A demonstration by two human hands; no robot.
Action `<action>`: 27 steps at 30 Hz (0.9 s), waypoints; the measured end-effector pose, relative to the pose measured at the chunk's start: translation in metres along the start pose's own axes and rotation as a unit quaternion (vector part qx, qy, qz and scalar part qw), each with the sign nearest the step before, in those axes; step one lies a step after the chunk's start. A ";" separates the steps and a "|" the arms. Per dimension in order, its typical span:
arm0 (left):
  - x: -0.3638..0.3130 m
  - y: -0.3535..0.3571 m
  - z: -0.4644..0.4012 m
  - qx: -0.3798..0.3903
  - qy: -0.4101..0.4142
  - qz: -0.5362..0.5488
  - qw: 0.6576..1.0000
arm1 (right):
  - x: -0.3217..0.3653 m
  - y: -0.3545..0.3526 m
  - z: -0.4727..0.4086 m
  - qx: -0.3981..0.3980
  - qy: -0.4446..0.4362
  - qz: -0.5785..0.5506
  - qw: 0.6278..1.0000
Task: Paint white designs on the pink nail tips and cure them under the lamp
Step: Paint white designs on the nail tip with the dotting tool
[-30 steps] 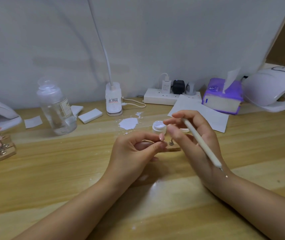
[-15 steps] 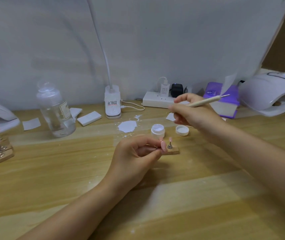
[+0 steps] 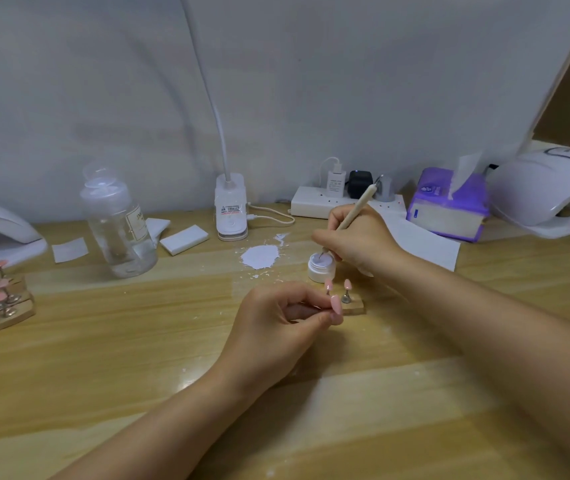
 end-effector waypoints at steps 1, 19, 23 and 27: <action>0.000 0.000 0.000 0.002 -0.001 -0.004 1.000 | 0.000 0.001 -0.001 0.001 -0.002 0.012 1.000; 0.003 0.001 0.000 0.003 -0.012 -0.014 1.000 | 0.000 0.005 0.000 -0.005 -0.022 0.047 0.999; 0.003 0.000 0.000 0.001 -0.013 -0.012 1.000 | 0.003 0.000 0.004 -0.019 -0.036 0.049 0.998; 0.003 0.000 0.000 0.000 -0.022 -0.006 1.000 | 0.013 -0.020 0.014 -0.060 -0.053 -0.055 0.995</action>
Point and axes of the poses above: each hand's wrist, its own z-axis away from the middle knuckle, its own y-axis out of the palm, x = y × z, the point moved 8 cm from there along -z, towards the middle knuckle, and after that the axes turned 12 degrees about y, right-handed, at the moved point
